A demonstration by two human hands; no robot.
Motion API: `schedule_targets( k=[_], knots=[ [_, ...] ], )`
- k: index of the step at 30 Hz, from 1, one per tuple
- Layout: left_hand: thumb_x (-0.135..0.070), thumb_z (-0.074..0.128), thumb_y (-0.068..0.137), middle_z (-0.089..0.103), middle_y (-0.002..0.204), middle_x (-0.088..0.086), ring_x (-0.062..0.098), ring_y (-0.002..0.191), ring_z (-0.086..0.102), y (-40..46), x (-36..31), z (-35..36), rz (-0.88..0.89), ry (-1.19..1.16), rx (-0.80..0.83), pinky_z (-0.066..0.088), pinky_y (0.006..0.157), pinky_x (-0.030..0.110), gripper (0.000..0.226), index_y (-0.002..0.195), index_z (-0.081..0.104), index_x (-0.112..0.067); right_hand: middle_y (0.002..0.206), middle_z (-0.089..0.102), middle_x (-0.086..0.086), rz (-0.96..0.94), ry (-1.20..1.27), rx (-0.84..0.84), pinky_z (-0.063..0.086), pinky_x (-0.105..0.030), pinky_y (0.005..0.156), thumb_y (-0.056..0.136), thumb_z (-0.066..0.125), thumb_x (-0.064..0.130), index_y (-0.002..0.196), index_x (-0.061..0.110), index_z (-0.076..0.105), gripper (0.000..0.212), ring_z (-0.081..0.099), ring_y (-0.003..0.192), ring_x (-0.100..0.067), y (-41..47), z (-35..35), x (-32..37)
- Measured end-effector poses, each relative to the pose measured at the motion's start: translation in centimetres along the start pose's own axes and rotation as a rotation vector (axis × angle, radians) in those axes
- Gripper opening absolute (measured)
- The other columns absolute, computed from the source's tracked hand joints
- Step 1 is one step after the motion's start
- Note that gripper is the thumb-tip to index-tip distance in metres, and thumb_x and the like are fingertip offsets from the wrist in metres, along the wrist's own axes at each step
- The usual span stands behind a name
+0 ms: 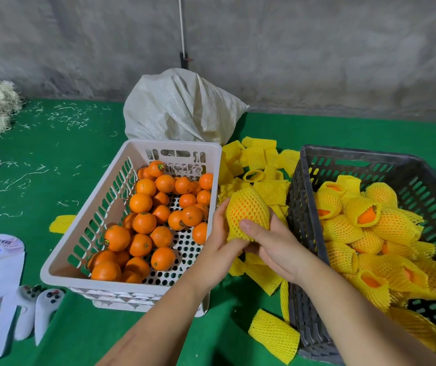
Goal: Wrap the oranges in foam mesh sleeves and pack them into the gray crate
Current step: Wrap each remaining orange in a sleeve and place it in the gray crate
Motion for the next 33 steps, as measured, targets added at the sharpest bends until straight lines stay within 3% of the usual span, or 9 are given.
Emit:
schedule_targets(
  k=[2,4,7,12,17,20,23,27,33],
  knots=[
    [-0.018,0.075,0.076,0.049,0.151,-0.009,0.018,0.147,0.045,0.7,-0.4,-0.3,-0.050,-0.040,-0.020,0.048,0.104,0.020,0.098,0.157,0.021,-0.026,0.134,0.066,0.001,-0.024,-0.070,-0.080,0.058,-0.042,0.095,0.064,0.093,0.047,0.146,0.041,0.041,0.097,0.067,0.119,-0.023,0.1,-0.7,0.1],
    [-0.030,0.077,0.077,0.047,0.154,-0.001,0.019,0.146,0.045,1.0,-0.9,-0.6,-0.059,-0.074,-0.108,0.045,0.104,0.014,0.094,0.157,0.030,-0.021,0.132,0.062,0.006,-0.031,-0.289,-0.110,0.059,-0.040,0.090,0.067,0.088,0.044,0.144,0.054,0.037,0.093,0.067,0.113,-0.015,0.0,-0.9,0.2],
    [-0.059,0.079,0.080,0.066,0.138,0.000,0.021,0.127,0.065,0.1,-0.8,-0.5,-0.079,-0.176,-0.161,0.056,0.105,0.041,0.076,0.147,0.053,-0.035,0.123,0.061,0.004,-0.090,-0.498,0.048,0.056,-0.023,0.065,0.075,0.077,0.013,0.141,0.060,0.034,0.092,0.071,0.086,-0.005,-0.2,-0.3,-0.4],
    [-0.041,0.067,0.094,0.075,0.114,0.010,0.032,0.110,0.072,0.4,-1.4,-0.9,-0.069,-0.267,-0.274,0.060,0.093,0.047,0.022,0.113,0.072,-0.032,0.119,0.052,0.006,-0.154,-0.597,-0.004,0.047,-0.016,0.055,0.080,0.072,0.009,0.145,0.055,0.023,0.093,0.062,0.075,0.006,-0.6,0.3,-0.5],
    [-0.049,0.052,0.098,0.069,0.105,0.006,0.029,0.105,0.067,0.2,-1.1,-1.5,-0.043,-0.289,-0.348,0.053,0.092,0.052,0.025,0.106,0.069,-0.033,0.143,0.037,0.008,-0.074,-0.591,0.005,0.054,-0.031,0.083,0.077,0.058,0.025,0.146,0.060,0.026,0.083,0.054,0.118,-0.016,-0.5,0.8,-1.1],
    [-0.059,0.048,0.100,0.062,0.126,0.011,0.035,0.120,0.063,0.1,-1.2,-1.2,-0.027,-0.208,-0.308,0.052,0.105,0.060,0.029,0.122,0.059,-0.046,0.138,0.055,-0.006,0.008,-0.125,0.087,0.058,-0.047,0.089,0.086,0.066,0.038,0.142,0.050,0.041,0.063,0.066,0.114,-0.031,-0.6,1.3,-1.7],
    [-0.069,0.050,0.096,0.055,0.140,0.011,0.031,0.126,0.063,-0.3,-1.5,-0.5,0.017,-0.140,-0.154,0.056,0.103,0.050,0.051,0.142,0.044,-0.049,0.111,0.071,0.006,-0.126,-0.211,-0.128,0.061,-0.039,0.067,0.088,0.054,0.070,0.130,0.041,0.057,0.051,0.074,0.092,-0.021,-0.7,0.8,-0.3],
    [-0.078,0.058,0.088,0.046,0.152,-0.004,0.009,0.136,0.054,-0.6,-1.0,1.1,0.037,-0.028,0.034,0.051,0.108,0.030,0.089,0.158,0.023,-0.037,0.101,0.073,0.007,-0.253,-0.341,-0.359,0.050,-0.024,0.045,0.096,0.036,0.069,0.122,0.039,0.067,0.050,0.073,0.081,-0.020,-1.3,-0.9,1.5],
    [-0.061,0.062,0.097,0.068,0.121,-0.019,0.005,0.118,0.065,-0.3,0.3,-5.2,0.057,-0.042,-0.357,0.051,0.100,0.035,0.030,0.127,0.058,-0.055,0.116,0.070,-0.007,-0.348,-0.030,-0.631,0.051,-0.026,0.051,0.091,0.054,0.070,0.126,0.035,0.065,0.050,0.074,0.076,-0.026,-2.6,-6.7,5.9]
  ],
)
Point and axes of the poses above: each hand's wrist, its own y-axis towards the middle knuckle, its own z-axis out of the palm, x = y × z, the point moved 4 cm from there along y, towards the middle knuckle
